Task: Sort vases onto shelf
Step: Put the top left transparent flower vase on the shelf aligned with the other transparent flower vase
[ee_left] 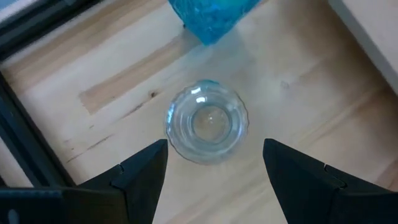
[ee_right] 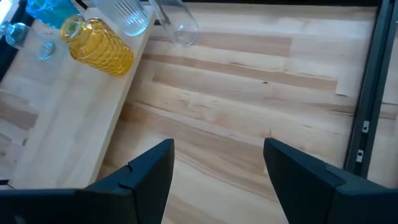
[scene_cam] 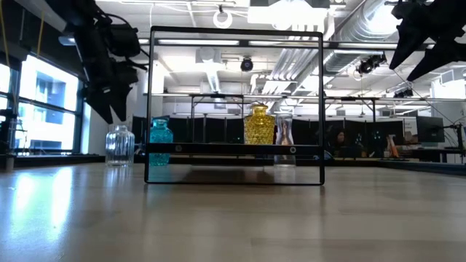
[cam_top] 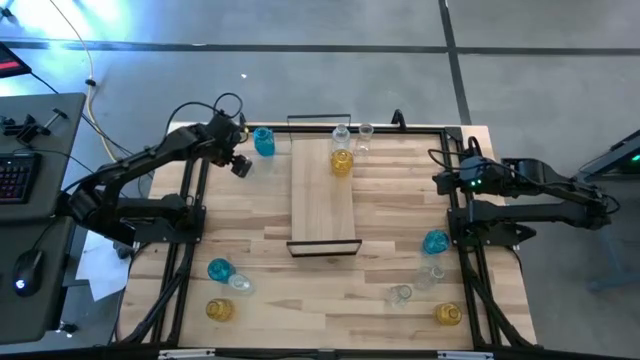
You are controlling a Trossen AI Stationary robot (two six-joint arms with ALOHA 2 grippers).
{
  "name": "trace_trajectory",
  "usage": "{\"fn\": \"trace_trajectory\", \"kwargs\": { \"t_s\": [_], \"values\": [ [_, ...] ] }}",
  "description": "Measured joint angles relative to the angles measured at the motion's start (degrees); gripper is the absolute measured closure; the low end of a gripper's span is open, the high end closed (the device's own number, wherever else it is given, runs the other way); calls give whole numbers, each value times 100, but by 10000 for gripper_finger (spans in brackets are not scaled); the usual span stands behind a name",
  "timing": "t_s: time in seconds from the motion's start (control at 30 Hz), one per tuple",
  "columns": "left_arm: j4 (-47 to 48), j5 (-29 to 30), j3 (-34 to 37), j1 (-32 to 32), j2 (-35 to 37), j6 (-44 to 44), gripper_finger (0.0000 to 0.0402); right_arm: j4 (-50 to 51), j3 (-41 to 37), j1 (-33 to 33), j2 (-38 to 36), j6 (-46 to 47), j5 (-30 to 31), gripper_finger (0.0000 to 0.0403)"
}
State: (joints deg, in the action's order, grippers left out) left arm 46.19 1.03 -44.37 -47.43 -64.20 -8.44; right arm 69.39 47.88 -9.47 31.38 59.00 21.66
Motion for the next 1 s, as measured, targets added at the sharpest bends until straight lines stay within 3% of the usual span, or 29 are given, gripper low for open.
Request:
{"fn": "trace_trajectory", "kwargs": {
  "t_s": [0.33,0.77,1.0],
  "values": [
    [-603,-75,73,1,-109,-22,148,-33,0,2,0,-78,47,160],
    [-491,-136,73,-1,-105,-134,207,-66,2,0,0,-96,52,160],
    [-385,-182,65,-1,-103,-41,208,-66,2,-1,0,-96,51,160]
  ]
}}
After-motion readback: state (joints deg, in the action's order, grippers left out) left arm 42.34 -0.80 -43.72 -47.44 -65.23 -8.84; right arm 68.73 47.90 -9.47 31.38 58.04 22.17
